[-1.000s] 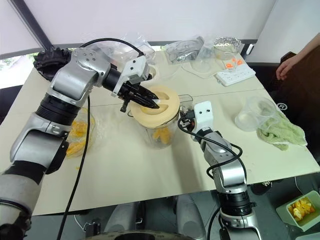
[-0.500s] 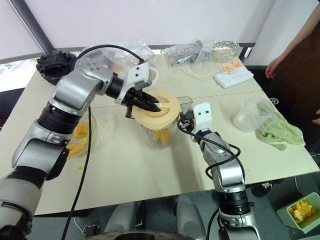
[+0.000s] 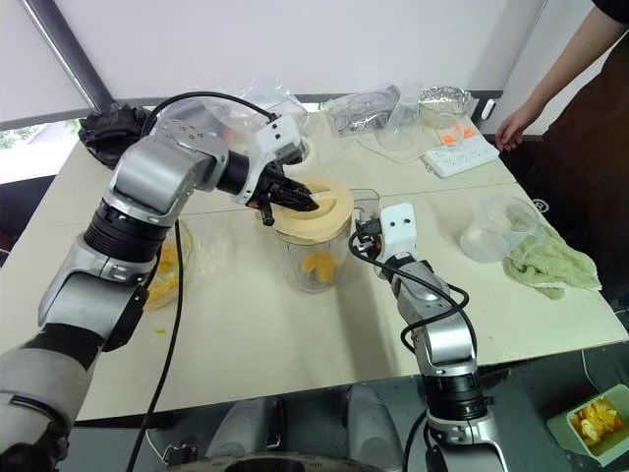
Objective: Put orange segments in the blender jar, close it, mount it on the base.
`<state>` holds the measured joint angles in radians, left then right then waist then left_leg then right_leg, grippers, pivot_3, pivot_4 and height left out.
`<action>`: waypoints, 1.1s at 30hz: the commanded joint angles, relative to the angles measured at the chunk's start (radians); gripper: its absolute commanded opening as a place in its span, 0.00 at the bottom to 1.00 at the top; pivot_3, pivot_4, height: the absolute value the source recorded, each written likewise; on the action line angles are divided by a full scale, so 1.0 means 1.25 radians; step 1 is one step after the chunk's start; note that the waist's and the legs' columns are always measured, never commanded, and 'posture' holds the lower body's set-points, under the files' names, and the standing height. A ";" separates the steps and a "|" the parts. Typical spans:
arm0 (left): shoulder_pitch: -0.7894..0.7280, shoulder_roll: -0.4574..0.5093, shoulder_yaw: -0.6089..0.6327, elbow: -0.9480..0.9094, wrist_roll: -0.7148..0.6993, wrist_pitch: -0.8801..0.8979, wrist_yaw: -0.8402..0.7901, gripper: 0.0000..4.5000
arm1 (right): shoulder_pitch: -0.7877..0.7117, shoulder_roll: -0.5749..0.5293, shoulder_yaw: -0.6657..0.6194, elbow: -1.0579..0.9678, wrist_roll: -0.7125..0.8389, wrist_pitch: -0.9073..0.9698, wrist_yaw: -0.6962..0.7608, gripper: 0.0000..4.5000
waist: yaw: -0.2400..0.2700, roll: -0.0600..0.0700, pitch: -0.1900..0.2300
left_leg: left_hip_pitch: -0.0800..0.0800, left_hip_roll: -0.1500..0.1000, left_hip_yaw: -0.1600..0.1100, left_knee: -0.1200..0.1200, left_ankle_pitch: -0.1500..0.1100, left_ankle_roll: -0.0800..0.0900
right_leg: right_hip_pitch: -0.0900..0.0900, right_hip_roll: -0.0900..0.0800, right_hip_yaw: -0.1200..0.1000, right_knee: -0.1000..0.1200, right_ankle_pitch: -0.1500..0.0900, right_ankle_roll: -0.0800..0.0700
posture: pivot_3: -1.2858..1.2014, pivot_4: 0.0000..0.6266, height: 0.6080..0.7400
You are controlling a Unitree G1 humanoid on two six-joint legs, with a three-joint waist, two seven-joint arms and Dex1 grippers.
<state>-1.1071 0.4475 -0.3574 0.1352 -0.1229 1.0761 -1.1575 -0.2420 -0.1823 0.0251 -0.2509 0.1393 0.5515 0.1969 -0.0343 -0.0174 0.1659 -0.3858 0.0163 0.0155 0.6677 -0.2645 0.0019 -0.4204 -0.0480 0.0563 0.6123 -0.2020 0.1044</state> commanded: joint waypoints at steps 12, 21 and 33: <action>0.032 -0.010 0.062 0.038 -0.016 0.267 0.220 0.05 | -0.028 -0.003 -0.011 -0.054 0.023 -0.058 0.032 0.19 | -0.002 0.000 0.000 | -0.003 -0.001 0.000 -0.003 0.000 0.000 | -0.003 -0.001 0.000 -0.001 -0.002 0.002 | 0.52 0.24 1.00; 0.044 0.010 0.095 -0.037 -0.072 0.193 0.245 0.59 | -0.031 -0.005 -0.010 -0.046 0.021 -0.058 0.042 0.19 | -0.008 -0.001 0.001 | -0.003 0.000 0.000 -0.004 0.000 0.000 | -0.005 0.000 0.000 0.000 -0.003 0.002 | 0.52 0.24 1.00; -0.008 -0.146 0.492 -0.082 -0.277 0.166 0.388 0.99 | -0.009 -0.006 -0.013 -0.051 0.020 -0.053 0.047 0.19 | -0.008 -0.003 0.008 | -0.008 0.000 0.000 -0.004 0.000 0.000 | -0.009 0.000 0.000 0.000 -0.001 -0.001 | 0.52 0.24 1.00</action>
<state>-1.0752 0.2745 0.1491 0.0643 -0.4141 1.2953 -0.7139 -0.2501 -0.1940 0.0214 -0.2547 0.1475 0.5132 0.2524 -0.0446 -0.0216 0.1759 -0.3962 0.0158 0.0162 0.6629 -0.2649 0.0020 -0.4328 -0.0483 0.0561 0.6126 -0.2030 0.1038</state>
